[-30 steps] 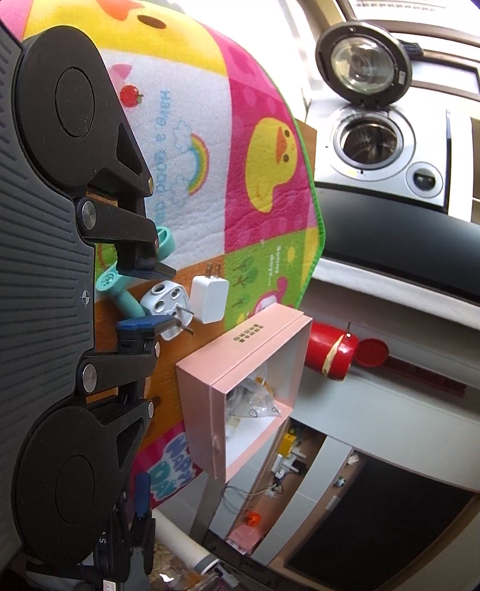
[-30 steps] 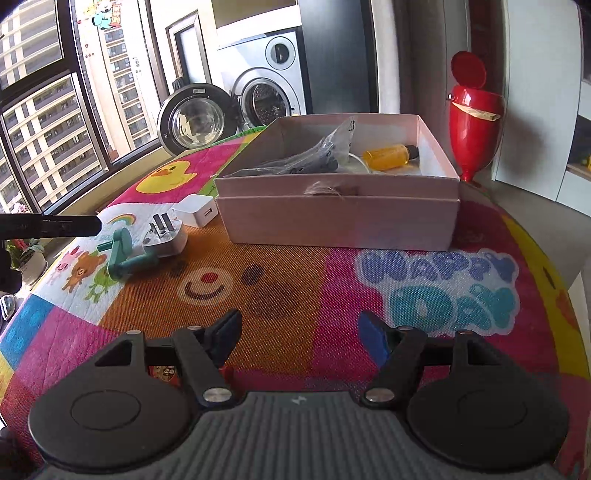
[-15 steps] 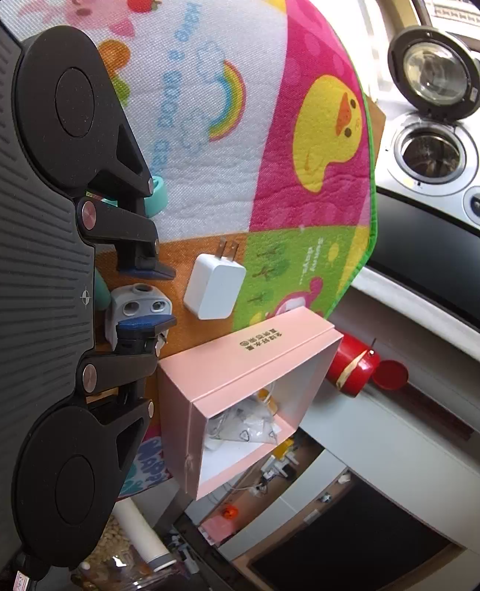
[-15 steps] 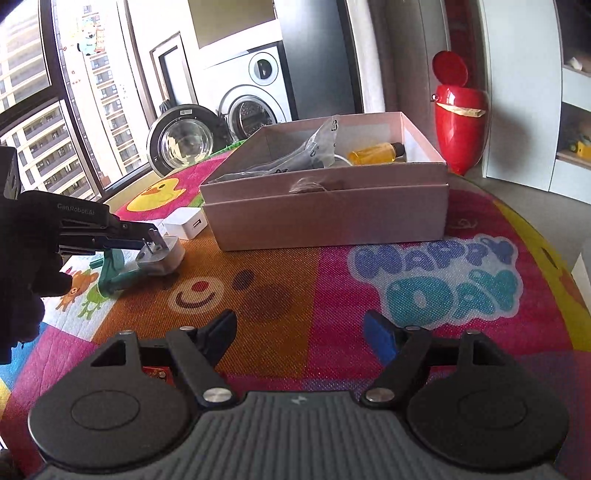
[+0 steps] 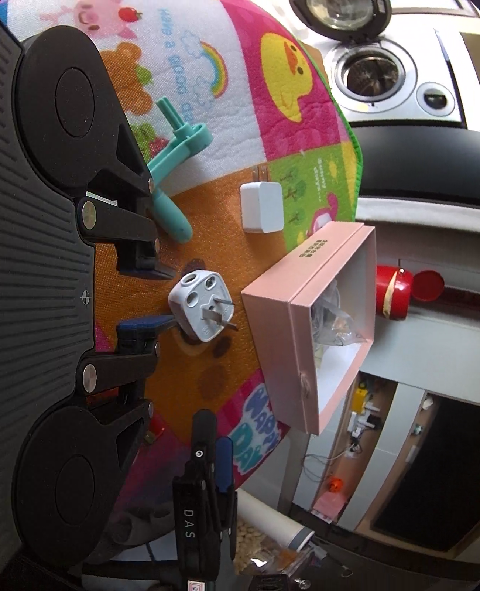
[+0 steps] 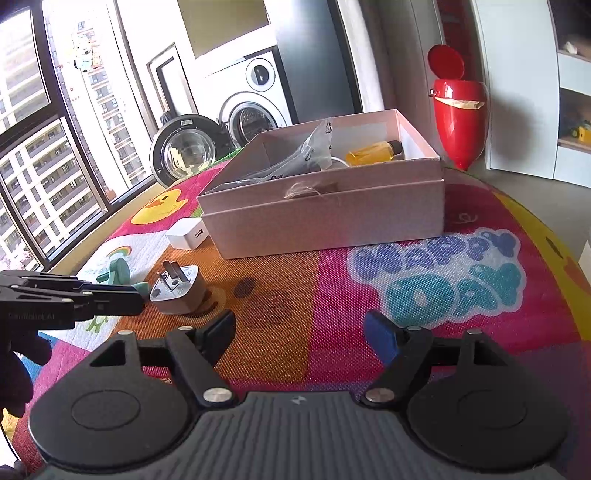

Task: Organize rigid objects
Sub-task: 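Grasp the red lighter on the mat with the left gripper and lift it, then grasp the white charger cube with the right gripper while left holds the lighter, then drop the red lighter into the pink box with left while right drops the cube in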

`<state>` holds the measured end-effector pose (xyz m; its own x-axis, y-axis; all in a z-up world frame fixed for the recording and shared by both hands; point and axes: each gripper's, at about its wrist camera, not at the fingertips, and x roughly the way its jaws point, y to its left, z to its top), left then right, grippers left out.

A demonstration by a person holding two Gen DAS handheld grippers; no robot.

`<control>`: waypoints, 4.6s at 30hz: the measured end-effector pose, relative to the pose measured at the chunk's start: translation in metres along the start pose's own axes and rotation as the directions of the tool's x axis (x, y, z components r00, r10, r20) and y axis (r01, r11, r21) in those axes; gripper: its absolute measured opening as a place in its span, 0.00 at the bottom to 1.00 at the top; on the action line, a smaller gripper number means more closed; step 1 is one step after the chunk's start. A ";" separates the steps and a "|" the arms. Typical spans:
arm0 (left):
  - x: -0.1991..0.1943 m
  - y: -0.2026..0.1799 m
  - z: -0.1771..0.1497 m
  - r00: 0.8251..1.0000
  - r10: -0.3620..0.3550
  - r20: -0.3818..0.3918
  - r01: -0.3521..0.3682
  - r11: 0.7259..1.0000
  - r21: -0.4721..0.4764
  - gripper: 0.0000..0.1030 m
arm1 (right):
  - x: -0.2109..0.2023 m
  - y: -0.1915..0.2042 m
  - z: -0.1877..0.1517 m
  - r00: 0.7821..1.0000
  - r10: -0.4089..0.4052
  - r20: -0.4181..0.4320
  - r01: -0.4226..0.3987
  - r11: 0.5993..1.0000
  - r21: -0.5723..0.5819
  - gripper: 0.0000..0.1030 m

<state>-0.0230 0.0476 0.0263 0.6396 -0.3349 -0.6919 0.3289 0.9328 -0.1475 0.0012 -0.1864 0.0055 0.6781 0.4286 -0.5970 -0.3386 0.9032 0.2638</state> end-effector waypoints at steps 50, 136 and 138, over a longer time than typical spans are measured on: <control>-0.057 0.066 -0.043 0.977 0.185 0.108 -0.160 0.965 -0.208 0.26 | 0.102 0.150 0.106 0.977 0.042 -0.209 -0.102 0.952 -0.289 0.59; 0.107 0.011 0.204 0.982 0.008 0.189 0.013 0.993 -0.113 0.26 | 0.037 -0.023 0.152 0.992 -0.115 0.057 0.125 0.971 -0.202 0.36; 0.085 0.022 0.189 0.980 0.023 0.197 0.008 0.988 -0.156 0.26 | 0.021 -0.022 0.138 0.987 -0.129 0.099 0.149 0.960 -0.236 0.38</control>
<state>0.1699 0.0148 0.0973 0.7713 -0.3331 -0.5423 0.2220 0.9394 -0.2613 0.1127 -0.1940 0.0915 0.7770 0.3091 -0.5484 -0.3780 0.9257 -0.0138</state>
